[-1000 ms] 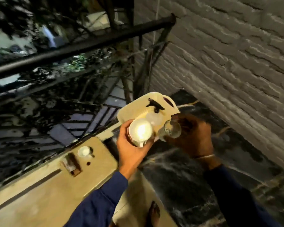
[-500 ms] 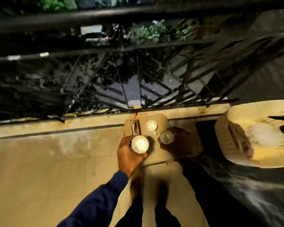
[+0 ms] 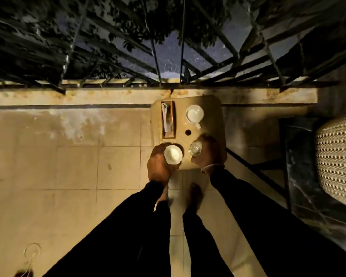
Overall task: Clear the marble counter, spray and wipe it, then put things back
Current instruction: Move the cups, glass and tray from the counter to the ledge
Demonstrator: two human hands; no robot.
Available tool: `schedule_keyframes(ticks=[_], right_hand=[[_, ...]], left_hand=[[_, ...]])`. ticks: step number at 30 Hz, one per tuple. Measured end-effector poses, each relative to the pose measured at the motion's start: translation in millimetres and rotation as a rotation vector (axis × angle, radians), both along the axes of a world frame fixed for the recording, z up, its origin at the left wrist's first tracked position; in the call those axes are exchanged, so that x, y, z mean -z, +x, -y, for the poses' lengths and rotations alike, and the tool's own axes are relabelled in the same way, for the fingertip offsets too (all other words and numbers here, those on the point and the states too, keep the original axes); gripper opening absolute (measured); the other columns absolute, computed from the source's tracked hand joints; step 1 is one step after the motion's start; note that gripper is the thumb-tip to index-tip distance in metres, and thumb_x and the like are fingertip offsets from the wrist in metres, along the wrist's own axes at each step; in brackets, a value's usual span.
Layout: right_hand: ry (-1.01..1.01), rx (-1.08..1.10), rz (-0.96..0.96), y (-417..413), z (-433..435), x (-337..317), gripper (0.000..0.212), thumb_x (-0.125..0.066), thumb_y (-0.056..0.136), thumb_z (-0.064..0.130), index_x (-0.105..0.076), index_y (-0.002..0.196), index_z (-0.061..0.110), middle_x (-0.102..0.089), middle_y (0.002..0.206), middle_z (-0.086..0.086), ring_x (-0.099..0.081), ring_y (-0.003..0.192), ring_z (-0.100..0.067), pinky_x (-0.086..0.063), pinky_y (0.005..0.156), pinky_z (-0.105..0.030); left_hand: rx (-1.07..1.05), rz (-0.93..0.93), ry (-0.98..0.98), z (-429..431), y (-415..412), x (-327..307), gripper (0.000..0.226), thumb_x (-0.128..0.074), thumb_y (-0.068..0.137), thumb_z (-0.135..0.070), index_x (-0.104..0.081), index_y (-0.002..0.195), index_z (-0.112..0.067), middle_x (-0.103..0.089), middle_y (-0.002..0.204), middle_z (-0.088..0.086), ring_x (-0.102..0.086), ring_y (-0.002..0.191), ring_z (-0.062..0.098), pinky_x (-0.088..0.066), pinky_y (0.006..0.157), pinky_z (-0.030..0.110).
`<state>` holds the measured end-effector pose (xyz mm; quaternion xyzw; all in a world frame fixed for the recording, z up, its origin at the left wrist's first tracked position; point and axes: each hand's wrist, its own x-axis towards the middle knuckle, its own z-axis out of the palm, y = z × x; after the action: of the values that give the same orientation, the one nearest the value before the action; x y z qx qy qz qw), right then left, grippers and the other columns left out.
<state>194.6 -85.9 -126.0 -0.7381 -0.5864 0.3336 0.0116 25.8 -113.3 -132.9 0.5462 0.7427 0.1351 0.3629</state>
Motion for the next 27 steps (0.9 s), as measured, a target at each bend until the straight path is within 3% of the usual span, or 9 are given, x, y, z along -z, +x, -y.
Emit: schedule_keyframes(ticks=[12,18,22,27], right_hand=[[0.038,0.039,0.005,-10,-10,24,0.071,-0.086,0.059,0.018,-0.056,0.122,0.005,-0.058,0.124,-0.018,-0.057,0.115,-0.036,-0.046,0.095,-0.039],[0.028,0.012,0.056,-12,-9,31,0.086,-0.087,0.06,0.024,-0.048,0.134,0.006,-0.052,0.134,-0.021,-0.051,0.124,-0.037,-0.041,0.103,-0.044],[0.025,-0.012,0.076,-12,-7,29,0.087,-0.088,0.06,0.026,-0.046,0.134,0.01,-0.053,0.133,-0.017,-0.051,0.123,-0.034,-0.042,0.1,-0.041],[0.074,0.026,0.064,-8,-2,17,0.085,-0.088,0.06,0.026,-0.048,0.133,0.013,-0.053,0.132,-0.013,-0.053,0.121,-0.032,-0.044,0.098,-0.04]], left_hand=[[0.025,-0.062,0.012,-5,7,19,0.081,-0.087,0.051,-0.038,-0.052,0.124,-0.027,-0.057,0.121,-0.005,-0.059,0.107,0.018,-0.057,0.08,0.034],[0.055,-0.073,0.028,-10,7,21,0.079,-0.086,0.055,-0.034,-0.051,0.125,-0.027,-0.056,0.122,-0.005,-0.058,0.109,0.019,-0.057,0.081,0.035],[0.088,-0.092,0.013,-11,7,21,0.079,-0.086,0.056,-0.032,-0.051,0.126,-0.024,-0.054,0.123,-0.003,-0.058,0.109,0.021,-0.057,0.081,0.037],[0.147,-0.116,0.031,-14,5,11,0.088,-0.089,0.05,-0.043,-0.05,0.127,-0.025,-0.054,0.121,-0.003,-0.055,0.109,0.02,-0.056,0.078,0.034]])
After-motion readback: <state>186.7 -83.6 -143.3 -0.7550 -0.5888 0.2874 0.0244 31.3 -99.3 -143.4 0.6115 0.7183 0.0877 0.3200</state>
